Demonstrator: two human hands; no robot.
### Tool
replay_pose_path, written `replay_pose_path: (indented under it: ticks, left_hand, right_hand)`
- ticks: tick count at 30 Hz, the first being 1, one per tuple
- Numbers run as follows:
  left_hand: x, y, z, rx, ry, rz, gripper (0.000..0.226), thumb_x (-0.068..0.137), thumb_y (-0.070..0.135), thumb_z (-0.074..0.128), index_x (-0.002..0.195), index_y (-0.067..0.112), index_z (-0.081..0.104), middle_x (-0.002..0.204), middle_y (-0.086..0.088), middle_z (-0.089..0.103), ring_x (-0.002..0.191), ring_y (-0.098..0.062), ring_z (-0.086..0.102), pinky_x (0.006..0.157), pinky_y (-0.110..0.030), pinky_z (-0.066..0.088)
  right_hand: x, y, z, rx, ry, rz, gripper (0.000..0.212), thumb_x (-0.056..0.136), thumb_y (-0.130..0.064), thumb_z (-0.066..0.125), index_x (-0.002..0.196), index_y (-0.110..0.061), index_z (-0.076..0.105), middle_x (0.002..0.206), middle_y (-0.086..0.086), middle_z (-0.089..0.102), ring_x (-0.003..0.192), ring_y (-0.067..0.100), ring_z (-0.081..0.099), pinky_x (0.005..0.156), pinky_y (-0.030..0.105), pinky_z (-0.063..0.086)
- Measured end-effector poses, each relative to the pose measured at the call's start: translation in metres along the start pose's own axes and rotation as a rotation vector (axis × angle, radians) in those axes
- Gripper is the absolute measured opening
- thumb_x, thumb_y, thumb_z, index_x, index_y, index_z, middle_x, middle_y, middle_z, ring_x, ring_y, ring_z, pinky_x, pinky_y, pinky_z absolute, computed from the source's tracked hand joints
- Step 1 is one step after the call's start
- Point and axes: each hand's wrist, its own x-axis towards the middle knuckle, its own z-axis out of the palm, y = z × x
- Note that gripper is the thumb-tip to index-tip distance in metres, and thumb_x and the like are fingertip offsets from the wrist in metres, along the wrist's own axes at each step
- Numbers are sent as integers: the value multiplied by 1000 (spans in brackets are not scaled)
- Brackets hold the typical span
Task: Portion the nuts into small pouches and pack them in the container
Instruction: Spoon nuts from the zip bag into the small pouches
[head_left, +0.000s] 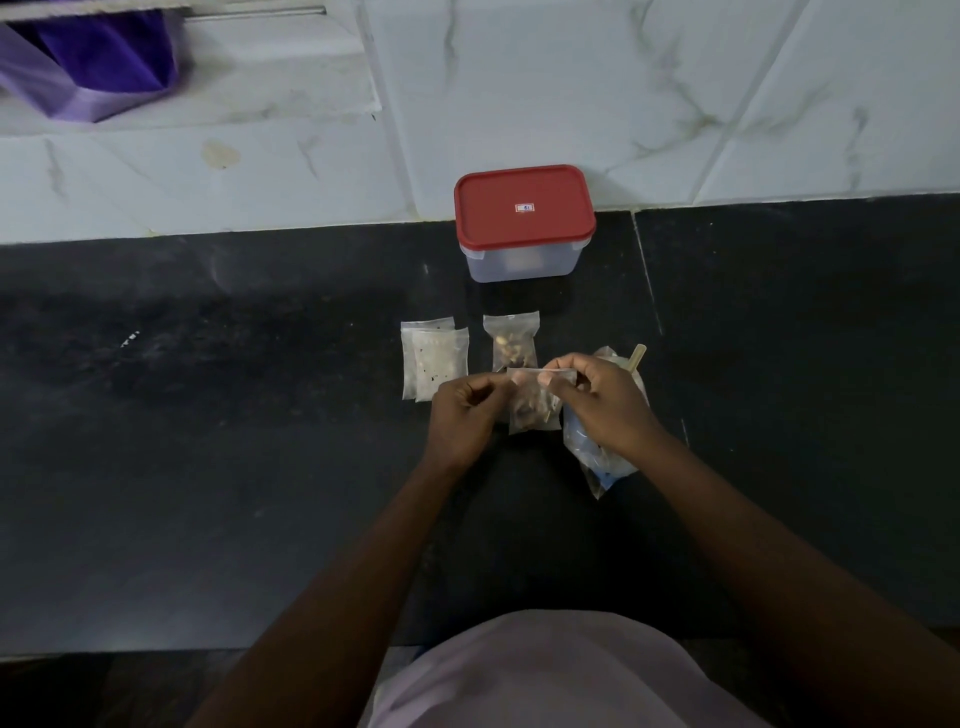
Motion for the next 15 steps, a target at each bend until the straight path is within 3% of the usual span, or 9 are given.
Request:
replay_pose_path:
  ticks: [3,7,11,15]
  left_hand:
    - [4,-3,-7,37,6,26,20,102,14,60,103,3,77,93,-5,78,89,-19,75,78,-27,58]
    - [9,-3,-11,40,14,26,22,102,19,61,102,2,76,94,-7,78,92,-21,74,83,-33,60]
    - [13,-2,-12,49,65,22,23,101,20,63,96,1,76,92,-10,77,91,-26,73,83,-37,59]
    - [16,-3,-13,47,60,3,24,101,21,62,95,1,75,91,-9,77,89,-25,73,83,-38,60]
  right_hand:
    - [1,-1,1,61,13,18,13,94,-29,72,103,-20,75,85,-4,72,71,-1,63,66,12,47]
    - [5,-1,0,136,34,34,13,87,-29,79,99,-24,79,89,5,76,84,16,72,78,28,58]
    - [9,0,-3,197,61,18,11,86,-20,82,96,-17,79,85,-3,78,83,11,75,76,21,59]
    - [13,-1,-6,163,57,21,6,86,-22,81,88,-26,78,81,-8,77,79,10,73,71,16,57]
